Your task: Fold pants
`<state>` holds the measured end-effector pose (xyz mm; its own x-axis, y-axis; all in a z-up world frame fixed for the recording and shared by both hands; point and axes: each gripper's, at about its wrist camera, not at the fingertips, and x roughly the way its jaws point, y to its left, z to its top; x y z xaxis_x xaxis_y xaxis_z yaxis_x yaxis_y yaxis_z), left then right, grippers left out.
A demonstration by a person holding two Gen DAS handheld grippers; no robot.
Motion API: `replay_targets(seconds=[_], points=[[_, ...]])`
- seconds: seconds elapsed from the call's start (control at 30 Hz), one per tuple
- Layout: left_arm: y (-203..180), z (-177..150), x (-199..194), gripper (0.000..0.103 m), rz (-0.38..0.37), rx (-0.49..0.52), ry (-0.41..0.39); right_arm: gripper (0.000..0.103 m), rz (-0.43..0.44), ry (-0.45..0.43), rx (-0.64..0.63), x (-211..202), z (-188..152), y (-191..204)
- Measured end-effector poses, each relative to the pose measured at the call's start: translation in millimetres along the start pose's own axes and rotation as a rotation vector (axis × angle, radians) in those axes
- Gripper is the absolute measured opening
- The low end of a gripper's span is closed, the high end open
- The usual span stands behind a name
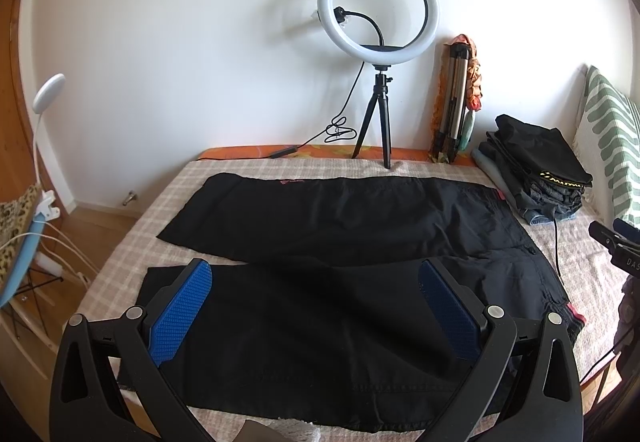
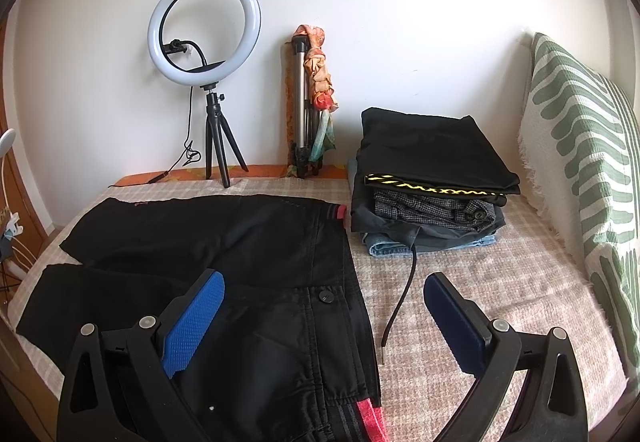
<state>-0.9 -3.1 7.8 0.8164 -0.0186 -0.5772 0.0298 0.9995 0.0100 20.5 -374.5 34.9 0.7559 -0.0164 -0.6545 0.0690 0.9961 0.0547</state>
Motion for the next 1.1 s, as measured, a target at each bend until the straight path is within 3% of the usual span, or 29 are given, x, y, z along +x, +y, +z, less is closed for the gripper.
replay_targets(seconds=[1.1], points=[[-0.4, -1.0, -1.2, 0.103, 0.001, 0.003, -0.002, 0.101, 0.0, 0.001, -0.009, 1.2, -3.6, -0.3]])
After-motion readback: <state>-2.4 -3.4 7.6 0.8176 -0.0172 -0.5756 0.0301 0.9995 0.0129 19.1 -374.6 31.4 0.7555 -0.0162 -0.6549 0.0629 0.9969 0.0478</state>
